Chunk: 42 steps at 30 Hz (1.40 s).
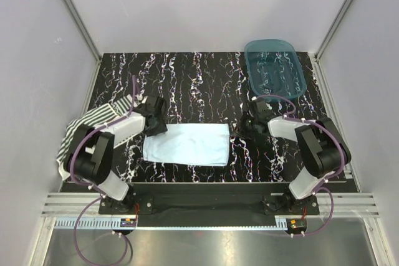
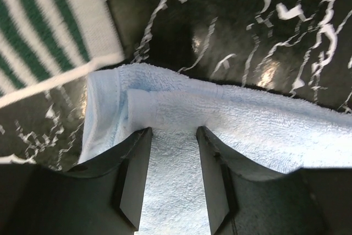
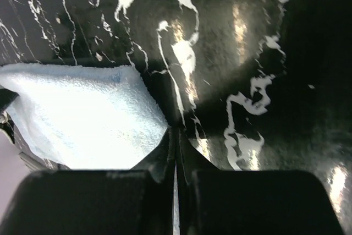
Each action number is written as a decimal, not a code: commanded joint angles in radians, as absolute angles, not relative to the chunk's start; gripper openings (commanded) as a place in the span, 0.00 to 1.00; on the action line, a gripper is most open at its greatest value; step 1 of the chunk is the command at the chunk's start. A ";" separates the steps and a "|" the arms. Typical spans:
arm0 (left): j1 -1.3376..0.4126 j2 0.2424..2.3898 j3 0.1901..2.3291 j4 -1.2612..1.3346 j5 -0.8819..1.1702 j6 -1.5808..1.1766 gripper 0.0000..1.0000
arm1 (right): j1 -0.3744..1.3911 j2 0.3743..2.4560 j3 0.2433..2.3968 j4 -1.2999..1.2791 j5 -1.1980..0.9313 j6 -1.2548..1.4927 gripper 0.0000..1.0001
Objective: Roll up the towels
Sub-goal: Fold the towel
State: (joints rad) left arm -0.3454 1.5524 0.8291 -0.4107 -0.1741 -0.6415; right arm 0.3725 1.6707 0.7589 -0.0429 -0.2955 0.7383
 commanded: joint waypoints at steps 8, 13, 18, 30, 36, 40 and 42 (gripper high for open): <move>-0.451 1.729 1.117 -0.489 -0.255 -0.586 0.47 | 0.367 1.439 0.695 -0.290 -0.146 0.704 0.14; -0.466 1.772 1.265 -0.534 -0.247 -0.534 0.55 | 0.368 1.283 0.721 -0.422 -0.083 0.673 0.71; -0.486 1.926 1.466 -0.616 -0.271 -0.471 0.56 | 0.368 1.210 0.704 -0.457 -0.093 0.698 0.75; -0.563 1.556 1.238 -0.690 -0.313 -0.604 0.57 | 0.367 1.472 0.799 -0.313 -0.127 0.629 0.75; -0.563 1.361 0.949 -0.690 -0.272 -0.653 0.63 | 0.367 1.563 0.828 -0.259 -0.184 0.626 0.71; -0.563 1.319 0.842 -0.673 -0.244 -0.738 0.67 | 0.367 1.603 0.822 -0.216 -0.219 0.635 0.68; -0.561 1.316 0.812 -0.643 -0.236 -0.765 0.69 | 0.367 1.627 0.812 -0.178 -0.248 0.644 0.64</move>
